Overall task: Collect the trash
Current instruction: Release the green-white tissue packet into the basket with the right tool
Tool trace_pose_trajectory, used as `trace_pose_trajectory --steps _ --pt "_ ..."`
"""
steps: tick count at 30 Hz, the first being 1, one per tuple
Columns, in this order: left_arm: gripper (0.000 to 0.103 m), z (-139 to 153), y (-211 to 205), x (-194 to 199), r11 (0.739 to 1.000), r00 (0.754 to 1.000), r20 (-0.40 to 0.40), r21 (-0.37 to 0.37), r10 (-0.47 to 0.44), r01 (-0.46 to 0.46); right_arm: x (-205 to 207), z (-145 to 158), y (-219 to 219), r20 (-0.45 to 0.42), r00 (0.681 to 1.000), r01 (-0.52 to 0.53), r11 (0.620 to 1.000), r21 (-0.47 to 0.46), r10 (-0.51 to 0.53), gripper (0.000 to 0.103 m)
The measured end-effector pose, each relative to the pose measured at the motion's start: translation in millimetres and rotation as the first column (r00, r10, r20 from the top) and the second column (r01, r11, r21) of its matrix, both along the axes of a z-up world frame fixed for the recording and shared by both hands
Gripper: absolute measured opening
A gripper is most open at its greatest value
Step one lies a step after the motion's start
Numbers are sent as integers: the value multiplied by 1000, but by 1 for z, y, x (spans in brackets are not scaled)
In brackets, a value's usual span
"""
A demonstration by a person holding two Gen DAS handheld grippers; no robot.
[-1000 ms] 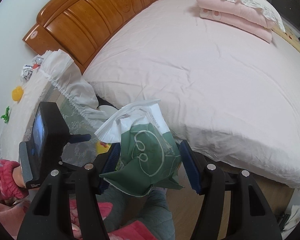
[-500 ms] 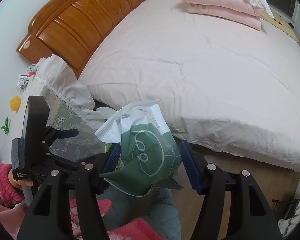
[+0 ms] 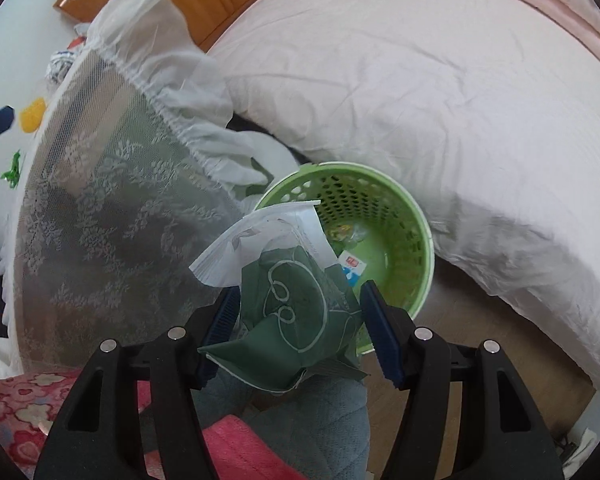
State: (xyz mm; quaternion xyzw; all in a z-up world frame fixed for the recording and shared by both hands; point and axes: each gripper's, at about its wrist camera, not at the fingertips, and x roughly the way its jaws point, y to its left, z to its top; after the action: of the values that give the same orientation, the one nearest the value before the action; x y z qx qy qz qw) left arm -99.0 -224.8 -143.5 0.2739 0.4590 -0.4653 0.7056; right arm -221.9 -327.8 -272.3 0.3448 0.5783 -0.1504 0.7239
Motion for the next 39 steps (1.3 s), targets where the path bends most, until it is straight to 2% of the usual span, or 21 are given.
trace_pose_trajectory --steps 2,3,5,8,12,15,21,26,31,39 --pt "95 6 13 9 998 998 2 -5 62 -62 12 -17 3 -31 999 -34 999 27 35 75" --pt "95 7 19 12 996 996 2 -5 88 -88 18 -25 6 -49 997 -58 998 30 60 77" --pt "95 7 32 20 992 992 4 0 130 -130 28 -37 11 -89 991 -101 995 27 103 91" --pt "95 5 48 31 983 983 14 12 182 -182 41 -46 17 -117 983 -137 990 38 141 92" --pt "95 5 69 46 968 968 6 6 251 -251 53 -42 17 -113 983 -141 989 43 145 96" --pt "95 9 81 56 957 957 6 -12 291 -291 62 -20 15 -83 985 -155 988 -5 154 96" --pt "95 29 101 72 932 933 31 -75 358 -355 90 69 9 57 979 -185 970 -160 196 98" --pt "95 42 119 83 907 911 34 -114 411 -405 108 128 11 155 958 -201 951 -234 241 101" --pt "95 43 137 93 883 888 25 -125 459 -452 130 158 21 197 939 -229 941 -251 281 101" --pt "95 33 168 121 841 844 15 -100 535 -532 164 160 48 192 919 -298 924 -238 345 101"
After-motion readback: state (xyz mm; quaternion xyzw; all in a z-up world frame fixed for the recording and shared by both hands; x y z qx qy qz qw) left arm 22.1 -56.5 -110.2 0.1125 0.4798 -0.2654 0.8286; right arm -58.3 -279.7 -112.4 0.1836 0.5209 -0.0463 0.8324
